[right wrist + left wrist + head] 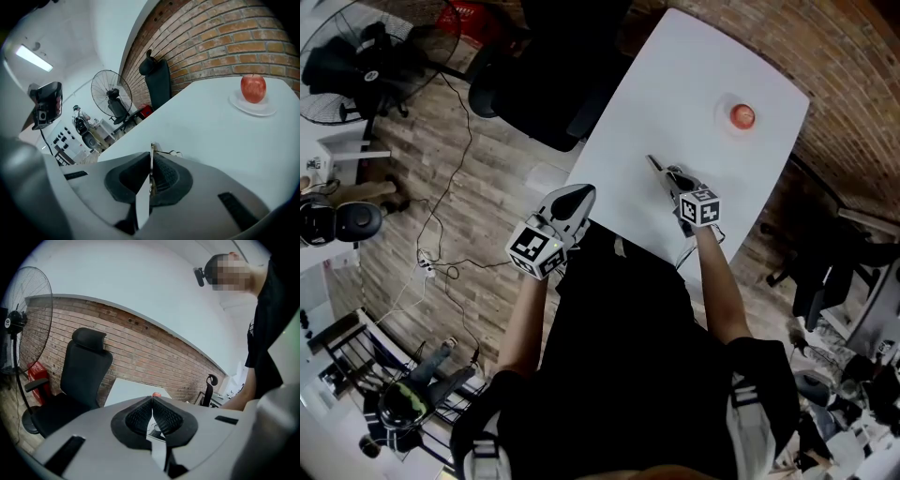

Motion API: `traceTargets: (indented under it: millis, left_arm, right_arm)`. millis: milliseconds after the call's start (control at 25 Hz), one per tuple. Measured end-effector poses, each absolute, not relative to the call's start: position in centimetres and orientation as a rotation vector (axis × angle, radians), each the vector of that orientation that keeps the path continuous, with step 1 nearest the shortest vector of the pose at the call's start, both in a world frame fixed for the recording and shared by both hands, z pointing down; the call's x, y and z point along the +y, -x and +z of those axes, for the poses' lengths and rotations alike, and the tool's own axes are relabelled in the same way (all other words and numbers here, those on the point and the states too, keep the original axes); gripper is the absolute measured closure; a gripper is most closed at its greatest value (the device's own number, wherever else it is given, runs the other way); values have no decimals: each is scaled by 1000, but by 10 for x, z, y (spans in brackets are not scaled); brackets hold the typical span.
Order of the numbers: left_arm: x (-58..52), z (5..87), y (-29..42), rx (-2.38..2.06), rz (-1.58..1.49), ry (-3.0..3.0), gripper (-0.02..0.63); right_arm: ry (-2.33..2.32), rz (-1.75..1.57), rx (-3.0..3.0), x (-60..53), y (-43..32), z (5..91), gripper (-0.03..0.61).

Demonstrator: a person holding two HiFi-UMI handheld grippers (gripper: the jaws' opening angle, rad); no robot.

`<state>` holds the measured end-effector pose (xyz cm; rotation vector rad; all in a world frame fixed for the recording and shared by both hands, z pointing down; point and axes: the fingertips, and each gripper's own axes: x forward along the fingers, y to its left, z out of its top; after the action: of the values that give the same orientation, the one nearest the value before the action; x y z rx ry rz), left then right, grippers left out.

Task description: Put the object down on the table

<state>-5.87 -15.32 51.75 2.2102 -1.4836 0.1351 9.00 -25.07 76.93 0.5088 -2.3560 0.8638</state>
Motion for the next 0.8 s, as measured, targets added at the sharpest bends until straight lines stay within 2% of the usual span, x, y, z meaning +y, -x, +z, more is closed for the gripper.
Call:
traceTargets:
  millis: [480, 800]
  left_arm:
    - [-162, 512, 56, -1483, 123, -2222, 592]
    - [-163, 514, 55, -1482, 129, -2221, 592]
  right_arm:
    - [-572, 1247, -2298, -260, -91, 776, 569]
    - [-583, 1390, -2270, -260, -93, 786, 549]
